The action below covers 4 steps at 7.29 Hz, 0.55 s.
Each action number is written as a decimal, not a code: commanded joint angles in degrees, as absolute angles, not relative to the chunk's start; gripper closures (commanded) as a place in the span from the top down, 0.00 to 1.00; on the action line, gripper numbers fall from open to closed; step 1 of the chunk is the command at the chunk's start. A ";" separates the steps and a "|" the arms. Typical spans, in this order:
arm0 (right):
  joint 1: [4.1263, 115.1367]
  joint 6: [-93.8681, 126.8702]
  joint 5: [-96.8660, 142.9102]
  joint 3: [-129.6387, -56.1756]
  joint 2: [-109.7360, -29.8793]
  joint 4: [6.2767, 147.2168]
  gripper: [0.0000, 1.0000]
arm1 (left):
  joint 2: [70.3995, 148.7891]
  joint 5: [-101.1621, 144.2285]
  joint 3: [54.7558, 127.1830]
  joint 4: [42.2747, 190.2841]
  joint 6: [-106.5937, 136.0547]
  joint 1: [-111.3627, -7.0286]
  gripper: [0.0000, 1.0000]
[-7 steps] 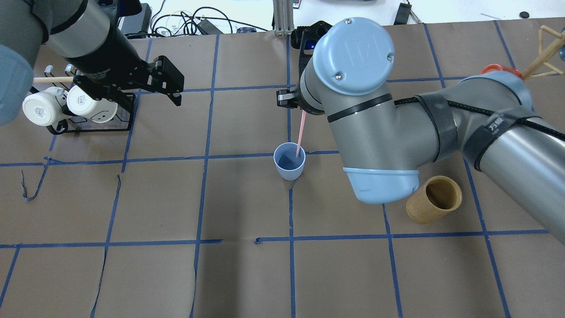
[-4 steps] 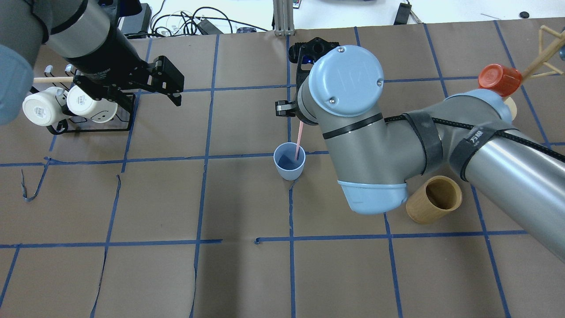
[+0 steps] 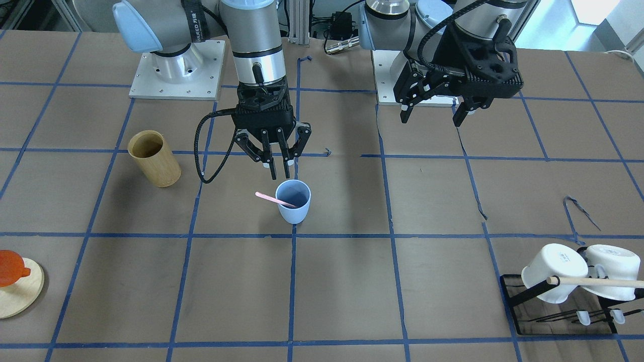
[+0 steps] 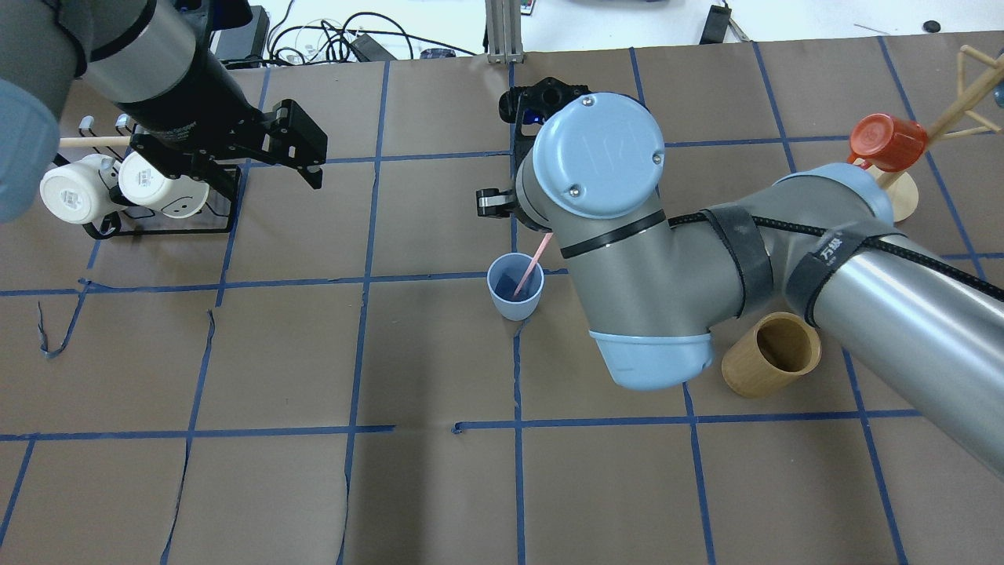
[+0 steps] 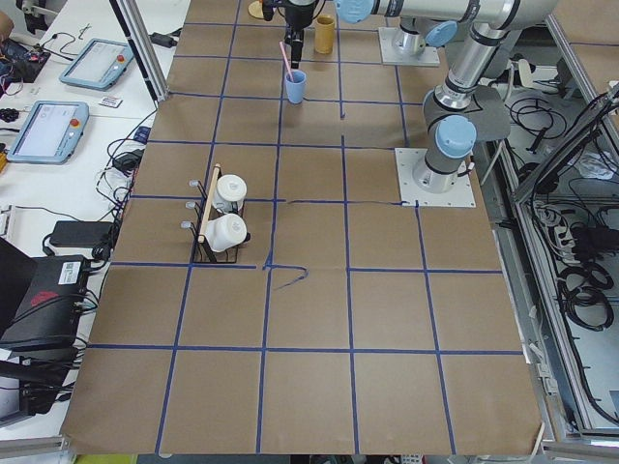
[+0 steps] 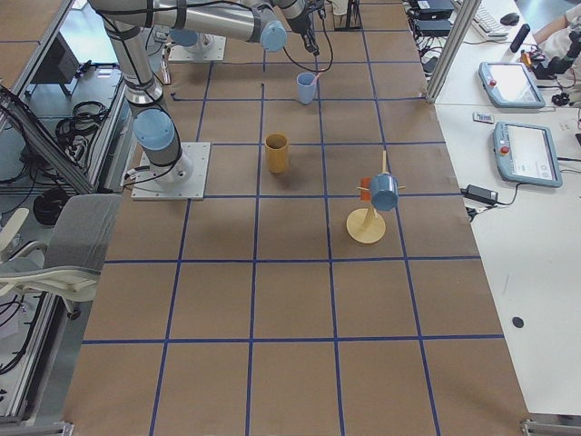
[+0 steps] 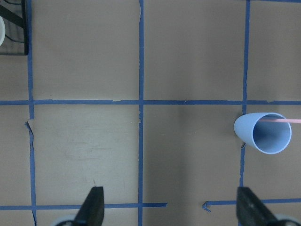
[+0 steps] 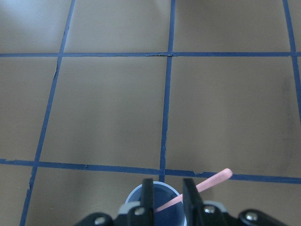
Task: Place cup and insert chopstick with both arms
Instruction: 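Lower the pink straw into the blue cup with the right gripper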
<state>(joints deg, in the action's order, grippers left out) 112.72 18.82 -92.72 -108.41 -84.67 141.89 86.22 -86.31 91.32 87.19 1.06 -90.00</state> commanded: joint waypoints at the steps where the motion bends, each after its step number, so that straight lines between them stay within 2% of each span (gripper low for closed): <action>1: 112.76 18.98 -92.72 -108.20 -84.73 141.77 0.54 | 86.22 -86.31 91.32 87.19 1.05 -90.00 1.00; 2: 112.68 18.90 -92.90 -107.41 -84.90 141.68 0.71 | 86.22 -86.31 91.23 87.19 1.05 -90.00 1.00; 3: 112.33 18.29 -93.34 -106.18 -85.08 140.11 0.79 | 86.13 -86.31 91.23 87.19 1.05 -89.91 1.00; 4: 111.80 18.19 -92.90 -102.95 -85.34 131.40 0.82 | 86.05 -86.31 91.32 87.19 1.05 -89.91 1.00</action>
<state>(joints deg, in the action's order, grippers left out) 112.35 18.48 -93.07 -106.01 -85.05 138.76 86.13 -86.31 91.26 87.19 1.06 -89.95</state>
